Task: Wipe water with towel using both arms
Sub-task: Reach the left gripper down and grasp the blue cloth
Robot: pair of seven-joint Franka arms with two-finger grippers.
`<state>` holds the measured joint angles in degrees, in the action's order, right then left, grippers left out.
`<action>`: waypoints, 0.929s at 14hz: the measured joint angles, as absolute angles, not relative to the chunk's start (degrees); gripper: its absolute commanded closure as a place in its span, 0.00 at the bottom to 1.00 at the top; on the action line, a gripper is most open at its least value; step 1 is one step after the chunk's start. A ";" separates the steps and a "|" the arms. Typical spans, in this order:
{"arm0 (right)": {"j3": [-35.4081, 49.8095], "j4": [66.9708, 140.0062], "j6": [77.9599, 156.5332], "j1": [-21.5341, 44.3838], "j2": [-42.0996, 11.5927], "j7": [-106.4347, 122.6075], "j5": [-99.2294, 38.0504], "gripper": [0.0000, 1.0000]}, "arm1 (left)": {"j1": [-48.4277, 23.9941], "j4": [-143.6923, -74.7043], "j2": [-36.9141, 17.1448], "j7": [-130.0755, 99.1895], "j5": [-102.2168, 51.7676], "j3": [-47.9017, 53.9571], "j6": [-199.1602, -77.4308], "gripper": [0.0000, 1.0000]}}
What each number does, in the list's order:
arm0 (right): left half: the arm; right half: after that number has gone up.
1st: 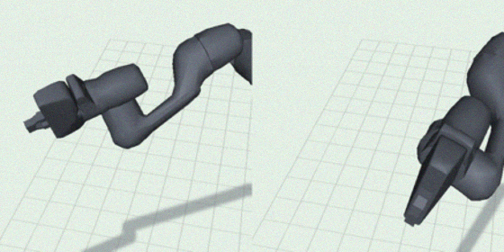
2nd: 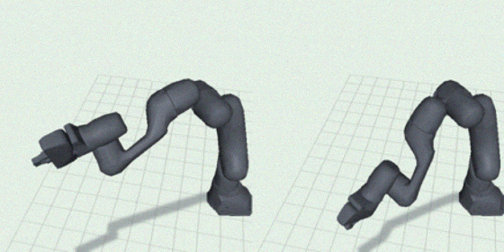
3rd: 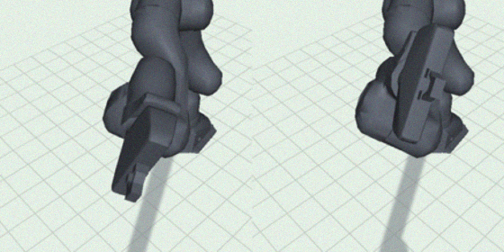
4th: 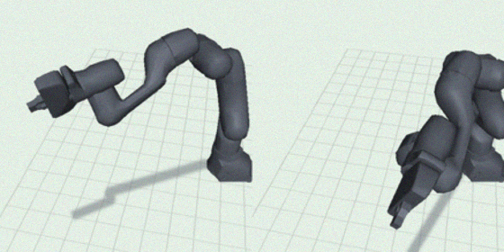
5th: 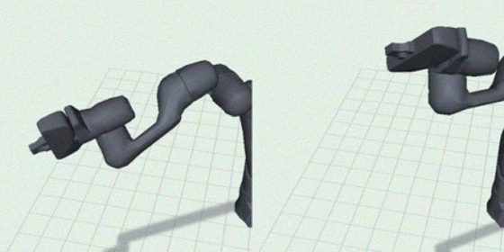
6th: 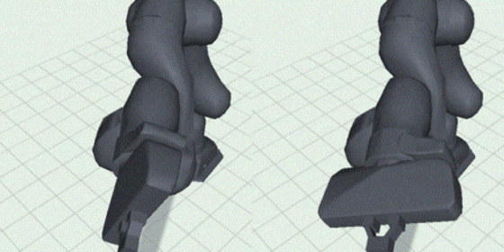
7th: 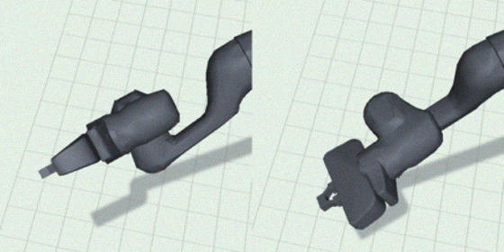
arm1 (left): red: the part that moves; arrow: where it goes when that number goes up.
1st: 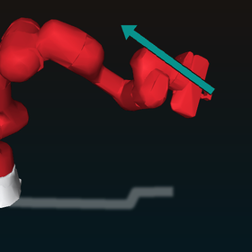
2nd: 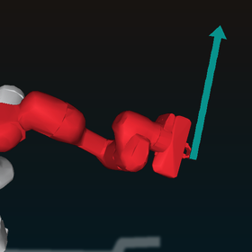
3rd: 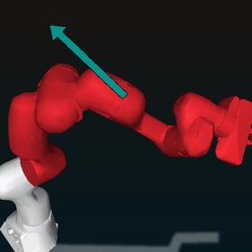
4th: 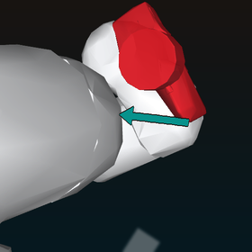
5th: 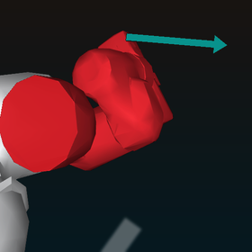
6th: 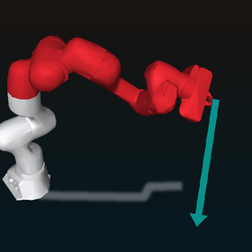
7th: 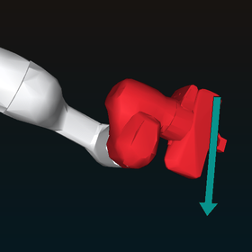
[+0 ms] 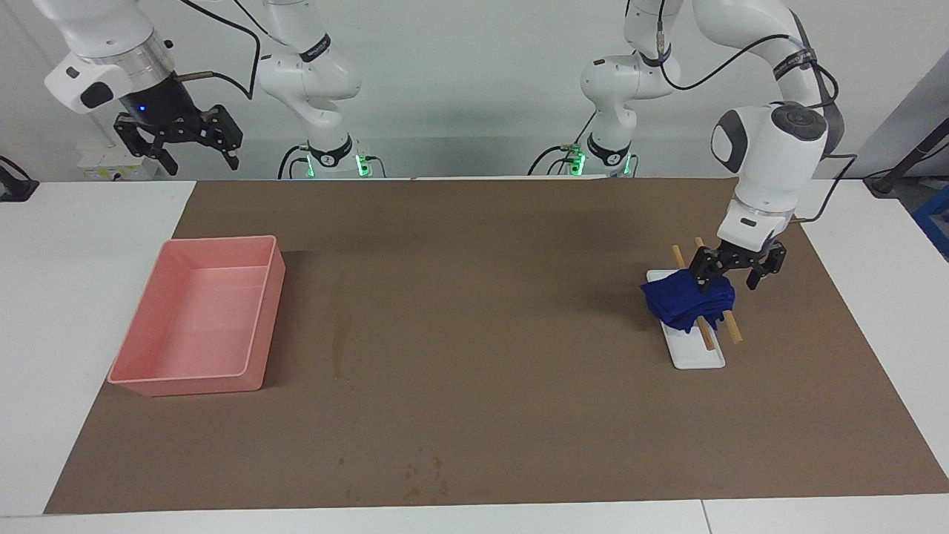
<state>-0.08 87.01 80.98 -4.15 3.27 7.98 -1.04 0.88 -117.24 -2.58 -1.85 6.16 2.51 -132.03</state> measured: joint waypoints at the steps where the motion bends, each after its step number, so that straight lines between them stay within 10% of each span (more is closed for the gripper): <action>1: -0.09 87.01 80.98 -4.16 3.27 7.98 -1.04 0.00 | 0.84 -119.19 -2.49 -2.43 6.30 2.64 -134.72 0.00; 3: -0.09 87.01 80.98 -4.16 3.27 7.98 -1.04 0.00 | 0.87 -121.62 -2.36 -2.74 6.36 2.60 -137.44 0.01; 10: -0.09 87.01 80.98 -4.16 3.27 7.98 -1.04 0.00 | 1.18 -122.39 -1.42 -2.88 7.12 1.74 -137.93 0.98; 13: -0.09 87.01 80.98 -4.16 3.27 7.98 -1.04 0.00 | 1.23 -122.39 -1.15 -2.88 7.36 1.52 -137.93 1.00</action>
